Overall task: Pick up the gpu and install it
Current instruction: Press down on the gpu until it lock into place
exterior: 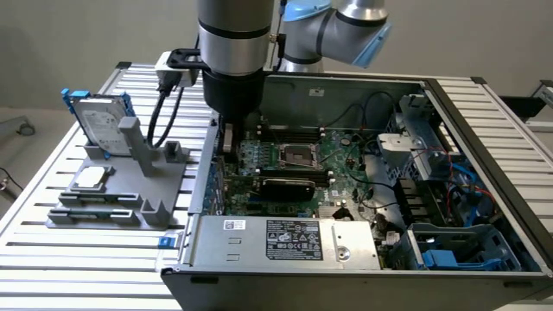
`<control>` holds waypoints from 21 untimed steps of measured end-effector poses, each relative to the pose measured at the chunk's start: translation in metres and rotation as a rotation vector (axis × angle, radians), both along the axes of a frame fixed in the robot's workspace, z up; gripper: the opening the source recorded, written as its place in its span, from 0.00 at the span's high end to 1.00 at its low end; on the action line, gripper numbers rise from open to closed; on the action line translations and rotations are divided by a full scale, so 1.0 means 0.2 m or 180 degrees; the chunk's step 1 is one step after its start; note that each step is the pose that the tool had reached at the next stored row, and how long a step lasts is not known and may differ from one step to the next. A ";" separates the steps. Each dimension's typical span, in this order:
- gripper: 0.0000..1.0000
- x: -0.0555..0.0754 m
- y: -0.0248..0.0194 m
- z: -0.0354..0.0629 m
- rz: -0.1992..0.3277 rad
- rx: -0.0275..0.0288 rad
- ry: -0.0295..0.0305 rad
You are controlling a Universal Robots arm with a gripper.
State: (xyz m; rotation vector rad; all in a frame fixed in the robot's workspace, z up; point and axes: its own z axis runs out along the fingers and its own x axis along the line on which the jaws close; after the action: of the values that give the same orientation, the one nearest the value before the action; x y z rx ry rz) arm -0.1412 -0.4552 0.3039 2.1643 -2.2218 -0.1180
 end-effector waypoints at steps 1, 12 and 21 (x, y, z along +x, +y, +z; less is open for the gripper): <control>0.89 0.00 -0.002 0.006 0.0002 -0.0004 0.0006; 0.89 0.02 -0.021 0.007 0.0061 -0.0026 0.0095; 0.89 0.02 -0.025 -0.016 0.0067 -0.0027 0.0100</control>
State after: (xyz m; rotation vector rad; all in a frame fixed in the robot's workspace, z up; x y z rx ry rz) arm -0.1375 -0.4602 0.3007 2.1653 -2.1786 -0.1408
